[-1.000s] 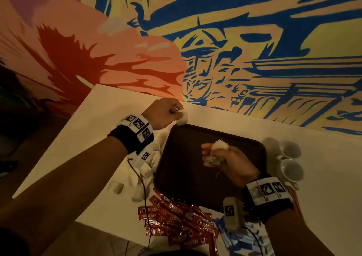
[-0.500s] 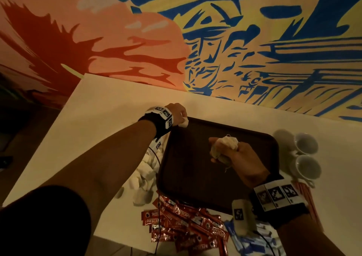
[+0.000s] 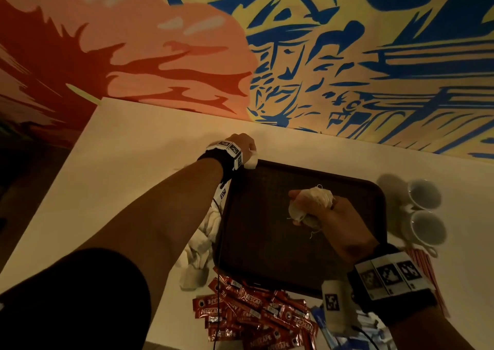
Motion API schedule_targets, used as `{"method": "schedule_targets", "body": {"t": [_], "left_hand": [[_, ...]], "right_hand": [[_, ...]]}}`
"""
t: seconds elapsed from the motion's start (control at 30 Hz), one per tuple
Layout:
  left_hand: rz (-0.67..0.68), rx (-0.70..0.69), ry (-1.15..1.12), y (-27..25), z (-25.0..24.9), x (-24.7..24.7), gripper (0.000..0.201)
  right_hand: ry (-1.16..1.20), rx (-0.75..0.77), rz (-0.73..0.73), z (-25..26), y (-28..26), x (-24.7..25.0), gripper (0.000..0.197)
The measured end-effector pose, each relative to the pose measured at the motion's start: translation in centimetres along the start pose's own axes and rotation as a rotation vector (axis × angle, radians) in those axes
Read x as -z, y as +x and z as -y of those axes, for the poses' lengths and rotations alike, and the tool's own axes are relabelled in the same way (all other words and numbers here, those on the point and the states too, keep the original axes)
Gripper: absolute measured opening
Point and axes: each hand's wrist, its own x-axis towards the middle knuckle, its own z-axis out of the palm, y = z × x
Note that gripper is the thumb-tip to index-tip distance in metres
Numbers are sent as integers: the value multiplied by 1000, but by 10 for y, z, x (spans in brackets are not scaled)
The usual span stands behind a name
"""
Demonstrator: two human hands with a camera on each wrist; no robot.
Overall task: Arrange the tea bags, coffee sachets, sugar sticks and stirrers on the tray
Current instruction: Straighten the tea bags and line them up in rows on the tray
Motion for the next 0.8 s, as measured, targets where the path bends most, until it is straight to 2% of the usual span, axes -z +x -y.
{"method": "schedule_targets", "body": {"t": [0.13,0.27,0.37,0.47,0.63,0.8], "left_hand": [[1,-18,19,1,-1,1,10],[-21,10,25,-8,-1,11,36],[-82,41,-53,-34,-8,28,52],[-147,-16,-263,-79,-24,46,39],[-28,-192,-715,-173,-57,58,17],[53,-272,-855,-241,-86,35,29]], "right_hand": [[30,-26,20,0,1,1,43],[84,-45,34,2,0,-1,32],[89,-28,23,4,-3,0,26],[101,0,22,11,-9,0,25],[126,32,33,30,-19,0,24],[133,106,70,41,-36,-3,29]]}}
